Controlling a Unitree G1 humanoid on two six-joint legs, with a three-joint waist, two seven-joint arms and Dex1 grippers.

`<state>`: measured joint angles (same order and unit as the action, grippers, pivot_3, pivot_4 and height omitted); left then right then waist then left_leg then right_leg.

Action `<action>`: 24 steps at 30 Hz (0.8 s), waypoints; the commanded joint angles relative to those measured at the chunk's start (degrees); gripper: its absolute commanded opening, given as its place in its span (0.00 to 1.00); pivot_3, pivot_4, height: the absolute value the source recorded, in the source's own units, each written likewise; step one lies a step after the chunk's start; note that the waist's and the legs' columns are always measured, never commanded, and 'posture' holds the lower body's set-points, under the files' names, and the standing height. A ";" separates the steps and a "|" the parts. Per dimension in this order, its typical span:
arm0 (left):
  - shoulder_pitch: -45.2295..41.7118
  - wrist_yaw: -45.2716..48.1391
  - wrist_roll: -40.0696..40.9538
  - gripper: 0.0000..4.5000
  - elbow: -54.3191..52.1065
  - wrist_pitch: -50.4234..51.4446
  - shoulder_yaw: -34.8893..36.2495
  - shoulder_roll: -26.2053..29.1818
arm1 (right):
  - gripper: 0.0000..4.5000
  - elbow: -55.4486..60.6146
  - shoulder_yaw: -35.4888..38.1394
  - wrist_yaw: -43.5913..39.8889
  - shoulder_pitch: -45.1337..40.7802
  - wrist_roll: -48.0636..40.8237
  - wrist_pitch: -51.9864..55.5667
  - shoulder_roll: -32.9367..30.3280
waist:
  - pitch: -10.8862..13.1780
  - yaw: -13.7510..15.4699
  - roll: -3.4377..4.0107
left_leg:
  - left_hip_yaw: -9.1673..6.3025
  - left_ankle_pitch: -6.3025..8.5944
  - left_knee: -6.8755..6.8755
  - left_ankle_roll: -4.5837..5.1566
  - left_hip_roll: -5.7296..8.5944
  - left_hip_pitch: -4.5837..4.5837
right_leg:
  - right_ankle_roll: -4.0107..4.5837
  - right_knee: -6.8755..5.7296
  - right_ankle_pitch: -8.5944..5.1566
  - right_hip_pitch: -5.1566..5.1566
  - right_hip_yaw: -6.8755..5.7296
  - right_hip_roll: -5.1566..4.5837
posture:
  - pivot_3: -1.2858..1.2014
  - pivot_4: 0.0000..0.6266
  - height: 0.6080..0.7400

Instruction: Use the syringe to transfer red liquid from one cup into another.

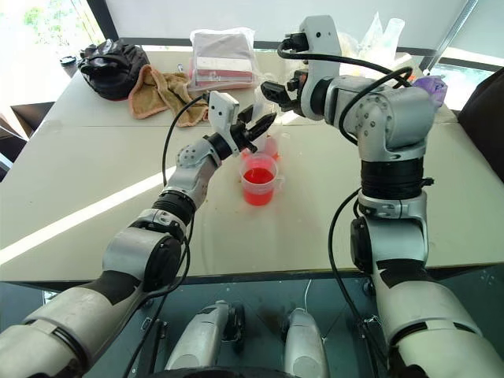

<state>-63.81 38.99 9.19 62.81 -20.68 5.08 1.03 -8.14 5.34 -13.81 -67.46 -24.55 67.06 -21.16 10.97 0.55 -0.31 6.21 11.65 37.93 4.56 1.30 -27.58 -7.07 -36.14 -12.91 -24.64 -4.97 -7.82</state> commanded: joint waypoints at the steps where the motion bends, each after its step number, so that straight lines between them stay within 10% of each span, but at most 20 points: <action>1: -0.29 -0.03 -0.55 0.32 -0.36 -0.14 -0.33 -0.52 | 0.83 -1.25 1.07 1.50 -2.91 1.97 -3.47 0.66 | 0.00 -0.02 0.00 | 0.00 0.00 0.00 0.00 0.00 0.00 | 0.00 0.00 0.00 0.00 0.00 0.01 | 0.52 0.24 1.00; 8: 0.26 0.21 -0.60 0.32 -1.16 -0.43 -0.59 -0.82 | 0.83 -4.60 -0.45 1.87 -3.45 4.83 -6.04 1.59 | 0.00 -0.07 0.00 | 0.01 -0.05 0.00 0.10 -0.01 0.00 | 0.00 0.00 0.00 0.01 0.00 0.05 | 0.52 0.24 1.00; 16: 0.33 0.14 -0.66 0.32 -0.96 -0.21 -0.52 -0.59 | 0.05 -5.39 0.06 2.09 -3.58 5.00 -5.61 5.25 | 0.00 -0.22 0.00 | 0.01 -0.06 -0.01 0.11 -0.04 0.02 | 0.00 0.00 0.00 0.04 0.00 0.08 | 0.52 0.24 1.00; 24: 0.40 0.37 -0.40 0.32 -0.83 0.78 -0.19 -0.24 | 0.01 -3.73 0.42 1.60 -3.30 4.79 -5.91 5.82 | 0.00 -0.29 0.01 | 0.01 -0.01 -0.02 0.02 -0.04 0.03 | 0.00 0.01 0.00 0.04 0.00 0.08 | 0.52 0.24 1.00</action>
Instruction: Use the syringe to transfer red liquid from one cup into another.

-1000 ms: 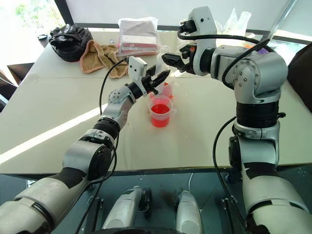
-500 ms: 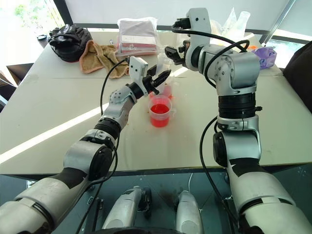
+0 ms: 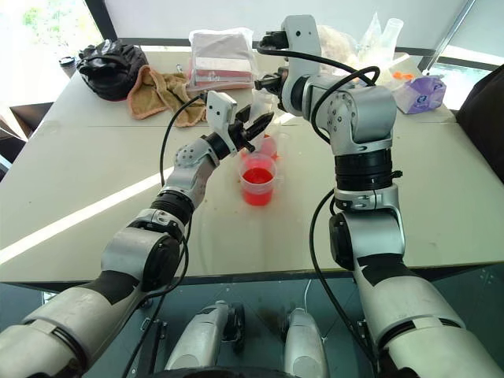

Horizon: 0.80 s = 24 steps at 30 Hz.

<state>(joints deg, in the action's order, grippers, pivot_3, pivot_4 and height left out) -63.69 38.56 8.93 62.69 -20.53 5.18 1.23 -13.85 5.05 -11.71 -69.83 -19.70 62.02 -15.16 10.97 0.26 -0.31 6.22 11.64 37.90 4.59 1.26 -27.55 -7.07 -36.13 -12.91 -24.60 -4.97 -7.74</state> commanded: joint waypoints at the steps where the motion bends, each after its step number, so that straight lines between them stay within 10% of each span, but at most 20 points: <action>1: 0.32 0.92 -0.10 0.32 -0.66 0.86 -0.26 -0.37 | 0.01 2.61 0.59 -0.69 -0.82 -0.03 -1.12 -0.37 | 0.00 0.03 0.00 | 0.00 0.00 0.00 0.00 0.00 0.00 | 0.00 0.00 0.00 0.00 0.00 0.00 | 0.52 0.24 1.00; 24: 2.51 2.16 -0.18 0.32 -1.13 5.18 -0.80 -0.79 | 0.01 1.08 1.94 -1.50 -4.91 2.63 -10.05 -4.10 | 0.00 -0.06 0.00 | 0.00 0.00 -0.01 -0.01 0.00 0.00 | 0.00 0.00 0.00 -0.01 0.00 0.00 | 0.52 0.24 1.00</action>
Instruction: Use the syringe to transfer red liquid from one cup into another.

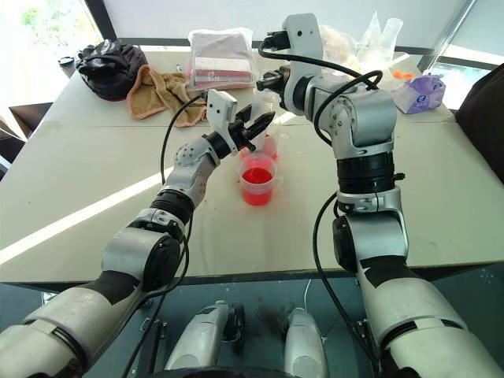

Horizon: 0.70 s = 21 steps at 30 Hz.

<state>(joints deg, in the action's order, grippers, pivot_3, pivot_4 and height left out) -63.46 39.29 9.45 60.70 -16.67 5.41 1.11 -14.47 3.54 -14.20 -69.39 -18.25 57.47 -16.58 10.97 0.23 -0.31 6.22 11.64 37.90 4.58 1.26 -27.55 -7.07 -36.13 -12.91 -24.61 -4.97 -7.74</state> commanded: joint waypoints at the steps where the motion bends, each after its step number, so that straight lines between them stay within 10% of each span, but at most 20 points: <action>1: 2.41 1.37 -0.71 0.32 0.72 1.46 -1.06 -0.70 | 0.01 1.30 3.57 0.97 -5.77 1.21 -5.80 -2.84 | 0.00 -0.03 0.00 | 0.00 0.00 0.00 0.00 0.00 0.00 | 0.00 0.00 0.00 0.00 0.00 0.00 | 0.52 0.24 1.00; 21: 2.89 0.99 -0.84 0.32 0.16 2.28 -1.23 -0.91 | 0.01 -2.09 2.84 -0.97 -9.57 1.66 -8.57 -4.55 | 0.00 -0.01 0.00 | 0.00 0.01 -0.03 -0.02 0.00 0.00 | 0.00 0.02 0.00 -0.02 0.00 -0.01 | 0.52 0.24 1.00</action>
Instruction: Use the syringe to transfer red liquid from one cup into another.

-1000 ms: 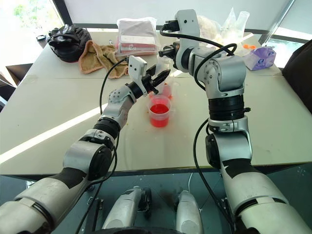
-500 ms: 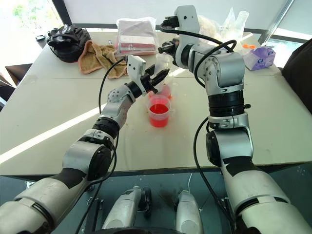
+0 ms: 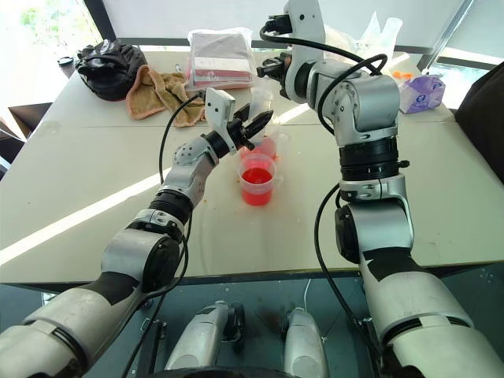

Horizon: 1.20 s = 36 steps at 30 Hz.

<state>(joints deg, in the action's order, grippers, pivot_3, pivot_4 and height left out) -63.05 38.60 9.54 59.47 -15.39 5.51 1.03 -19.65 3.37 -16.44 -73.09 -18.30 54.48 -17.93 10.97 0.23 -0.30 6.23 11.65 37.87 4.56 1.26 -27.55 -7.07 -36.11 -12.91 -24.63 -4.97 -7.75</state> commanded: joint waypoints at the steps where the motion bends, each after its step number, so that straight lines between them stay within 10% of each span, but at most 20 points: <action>1: 2.45 1.68 -0.93 0.32 1.38 0.97 -1.33 -0.84 | 0.01 3.21 2.94 1.20 -5.82 1.65 -5.48 -3.18 | 0.00 0.00 0.00 | 0.00 0.00 0.00 0.00 0.00 0.00 | 0.00 0.00 0.00 0.00 0.00 0.00 | 0.52 0.24 1.00; 5: 2.24 1.55 -0.87 0.32 1.30 0.96 -1.27 -0.91 | 0.01 3.99 3.00 0.64 -5.10 0.78 -3.96 -2.85 | 0.00 0.02 0.00 | 0.00 0.00 0.00 -0.01 0.00 0.00 | 0.00 0.00 0.00 -0.01 0.00 -0.01 | 0.52 0.24 1.00; 12: 1.48 1.27 -0.14 0.32 0.44 0.89 -0.66 -0.63 | 0.69 7.01 4.00 0.25 -2.45 -2.51 6.34 -2.02 | 0.00 0.06 0.00 | -0.01 0.01 0.00 -0.01 0.00 0.00 | 0.00 0.01 0.00 0.00 0.00 -0.03 | 0.52 0.24 1.00; 36: -0.86 -1.48 6.81 0.32 -14.16 5.17 2.90 -1.97 | 0.69 24.76 13.34 -6.08 4.79 -14.84 25.42 -11.05 | 0.00 0.41 -0.01 | -0.01 0.04 -0.03 0.03 0.00 -0.09 | 0.00 0.08 0.00 -0.07 0.01 -0.13 | 0.52 0.24 1.00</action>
<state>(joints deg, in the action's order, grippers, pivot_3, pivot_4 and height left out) -62.53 37.63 14.31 50.75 -10.50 7.70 -0.67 2.98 15.06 -22.83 -68.01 -32.28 79.74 -28.77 10.98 0.64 -0.31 6.22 11.69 37.84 4.59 1.27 -27.66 -7.07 -36.02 -12.91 -24.70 -4.96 -7.89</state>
